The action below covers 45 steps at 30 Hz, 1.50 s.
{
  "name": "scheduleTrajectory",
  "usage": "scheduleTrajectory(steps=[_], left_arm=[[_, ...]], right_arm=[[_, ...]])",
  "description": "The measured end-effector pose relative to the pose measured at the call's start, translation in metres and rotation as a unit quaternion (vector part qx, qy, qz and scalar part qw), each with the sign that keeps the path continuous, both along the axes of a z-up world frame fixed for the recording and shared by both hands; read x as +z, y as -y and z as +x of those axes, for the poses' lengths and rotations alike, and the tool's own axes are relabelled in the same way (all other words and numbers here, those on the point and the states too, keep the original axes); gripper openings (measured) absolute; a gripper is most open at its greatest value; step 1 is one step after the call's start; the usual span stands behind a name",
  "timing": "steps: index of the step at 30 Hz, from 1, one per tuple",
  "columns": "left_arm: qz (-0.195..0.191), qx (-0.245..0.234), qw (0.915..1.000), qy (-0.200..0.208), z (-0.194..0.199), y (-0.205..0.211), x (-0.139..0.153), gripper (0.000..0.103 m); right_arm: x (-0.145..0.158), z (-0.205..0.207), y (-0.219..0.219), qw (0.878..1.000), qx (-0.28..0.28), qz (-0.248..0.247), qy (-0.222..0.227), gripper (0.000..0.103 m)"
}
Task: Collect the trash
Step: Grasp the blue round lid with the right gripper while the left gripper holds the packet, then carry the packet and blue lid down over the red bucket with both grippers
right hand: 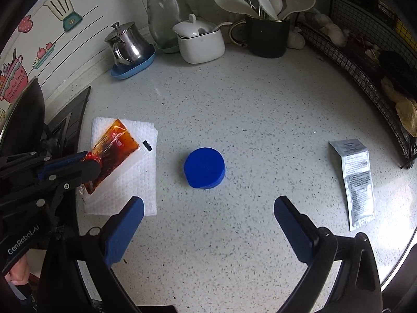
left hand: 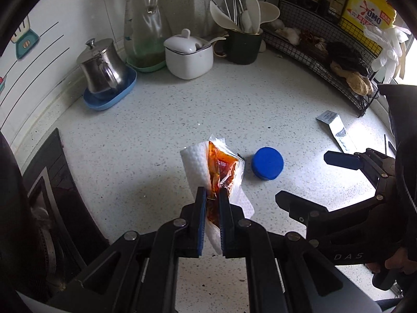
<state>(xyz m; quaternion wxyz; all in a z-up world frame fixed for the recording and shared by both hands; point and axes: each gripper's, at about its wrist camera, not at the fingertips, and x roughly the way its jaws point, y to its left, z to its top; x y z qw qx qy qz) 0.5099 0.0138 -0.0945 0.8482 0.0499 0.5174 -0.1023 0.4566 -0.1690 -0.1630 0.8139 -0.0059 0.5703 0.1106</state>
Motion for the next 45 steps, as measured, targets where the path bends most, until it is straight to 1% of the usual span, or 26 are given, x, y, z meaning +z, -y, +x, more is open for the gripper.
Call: scheduleTrajectory(steps=[5,7,11,12,13,14,16,17,20,22,23,24,25,28,31,40,45], left_arm=[[0.009,0.006,0.9999,-0.009,0.016,-0.016,-0.016,0.008],[0.014,0.011,0.9998,-0.012,0.020,-0.021,-0.023,0.008],[0.021,0.015,0.9995,-0.019,0.030,-0.025,-0.038,0.008],[0.023,0.016,0.9994,-0.021,0.032,-0.026,-0.041,0.008],[0.023,0.017,0.9993,-0.023,0.033,-0.026,-0.043,0.008],[0.023,0.017,0.9993,-0.025,0.034,-0.026,-0.045,0.008],[0.023,0.019,0.9992,-0.028,0.035,-0.027,-0.047,0.008],[0.022,0.019,0.9992,-0.028,0.034,-0.028,-0.047,0.008],[0.022,0.018,0.9992,-0.028,0.032,-0.029,-0.048,0.008],[0.022,0.021,0.9991,-0.029,0.031,-0.029,-0.049,0.008],[0.022,0.022,0.9991,-0.030,0.029,-0.030,-0.049,0.008],[0.022,0.025,0.9990,-0.029,0.027,-0.031,-0.049,0.008],[0.023,0.026,0.9990,-0.029,0.025,-0.031,-0.049,0.008],[0.022,0.030,0.9989,-0.027,0.021,-0.031,-0.047,0.008],[0.020,0.027,0.9992,-0.021,0.009,-0.027,-0.039,0.008],[0.013,0.028,0.9995,0.008,-0.038,-0.007,-0.011,0.008],[0.009,0.034,0.9990,0.028,-0.064,0.008,0.006,0.008]], right_arm=[[-0.018,0.019,-0.015,1.000,0.006,-0.011,-0.010,0.100],[-0.015,0.010,-0.008,1.000,0.006,-0.017,-0.011,0.100],[-0.028,0.021,-0.012,1.000,0.007,-0.025,-0.017,0.100],[-0.031,0.023,-0.013,0.999,0.006,-0.029,-0.017,0.095],[-0.035,0.026,-0.014,0.999,0.005,-0.030,-0.019,0.088],[-0.038,0.027,-0.014,0.999,0.006,-0.031,-0.024,0.085],[-0.042,0.028,-0.015,0.999,0.008,-0.035,-0.032,0.076],[-0.043,0.028,-0.016,0.999,0.009,-0.037,-0.034,0.074],[-0.042,0.026,-0.016,0.999,0.012,-0.037,-0.029,0.066],[-0.042,0.025,-0.019,0.999,0.015,-0.047,-0.019,0.055],[-0.042,0.025,-0.020,0.999,0.017,-0.049,-0.017,0.052],[-0.041,0.025,-0.020,0.999,0.018,-0.047,-0.015,0.047],[-0.041,0.025,-0.021,0.999,0.018,-0.048,-0.011,0.044],[-0.041,0.022,-0.022,0.999,0.020,-0.041,-0.007,0.043],[-0.037,0.012,-0.021,0.999,0.020,-0.033,-0.004,0.043],[0.009,-0.034,0.005,0.999,0.015,-0.019,0.022,0.043],[0.036,-0.062,0.018,0.998,0.029,-0.015,0.044,0.043]])
